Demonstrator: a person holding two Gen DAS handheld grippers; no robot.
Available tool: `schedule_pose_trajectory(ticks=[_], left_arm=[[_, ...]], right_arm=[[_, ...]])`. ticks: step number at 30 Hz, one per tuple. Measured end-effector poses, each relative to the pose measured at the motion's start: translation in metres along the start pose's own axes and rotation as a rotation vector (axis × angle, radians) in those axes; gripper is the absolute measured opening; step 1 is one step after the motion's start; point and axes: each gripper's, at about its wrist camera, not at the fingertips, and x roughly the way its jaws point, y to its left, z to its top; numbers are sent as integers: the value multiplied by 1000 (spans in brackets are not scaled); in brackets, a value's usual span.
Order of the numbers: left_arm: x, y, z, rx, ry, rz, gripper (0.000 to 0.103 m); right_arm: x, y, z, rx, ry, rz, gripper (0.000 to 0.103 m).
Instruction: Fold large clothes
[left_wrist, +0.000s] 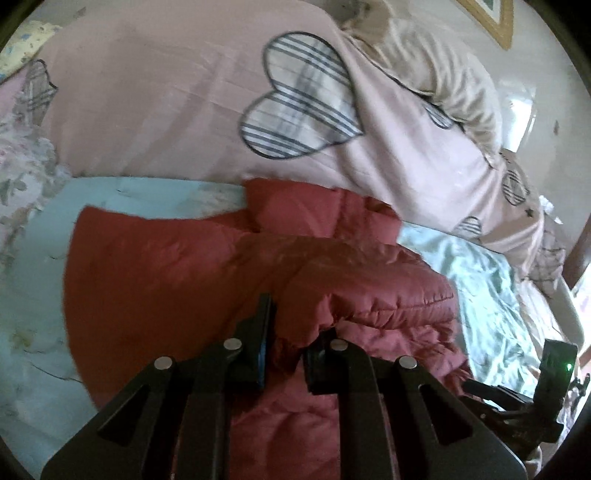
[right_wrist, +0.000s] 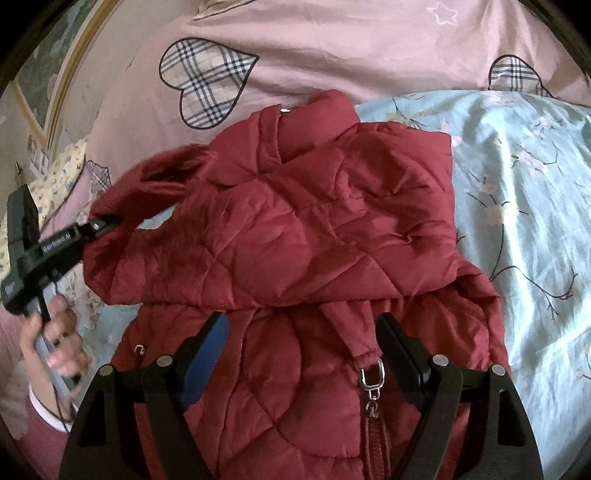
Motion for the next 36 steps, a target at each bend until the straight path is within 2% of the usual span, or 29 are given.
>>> schedule_pose_trajectory(ticks=[4,7,9,10,13,17,19,21,22,23,25,26,28,31,33,34,35,36], left_arm=[[11,-17,-13,-2,8,-41,12],[21,-27,-25,-9,22,-63,12],[26,-32,-32,-2,32,-65,12],[29,-35,-36,5,36,-63,12],[31,-39,-41,8,41,-75,12],[33,-43,-45,20,42,-73,12],[34,-45,-46,25,46,-72,12],[36,-45,-47,31,53,-69,12],[37,-46,-47,33,56,-67,12],[38,-46,-47,36,59,-66,12],[41,-47,-48,43,70,-57,12],[42,-47,-48,46,79,-50,13],[46,-48,-49,58,119,-46,17],[49,-50,-51,84,176,-70,24],[49,-54,-54,115,213,-72,34],[47,-56,-56,127,221,-81,44],[44,-57,-56,132,221,-88,60],[41,-58,-57,138,218,-90,71]], right_arm=[[-2,-16,7,132,1,154,85],[7,-34,14,310,12,350,88],[14,-40,19,396,14,442,90],[18,-42,22,433,12,484,94],[34,-44,31,485,30,530,102],[59,-41,40,531,61,564,102],[70,-37,44,534,69,546,100],[76,-35,46,527,66,542,89],[78,-34,46,528,71,542,71],[82,-34,47,528,83,537,47],[84,-33,46,518,90,523,27],[83,-34,46,511,86,506,21],[79,-37,47,495,71,474,12],[70,-41,52,468,37,425,8],[65,-41,55,441,21,388,7],[61,-40,57,419,8,357,7],[58,-41,58,407,-2,341,7],[54,-42,60,397,-14,323,6]])
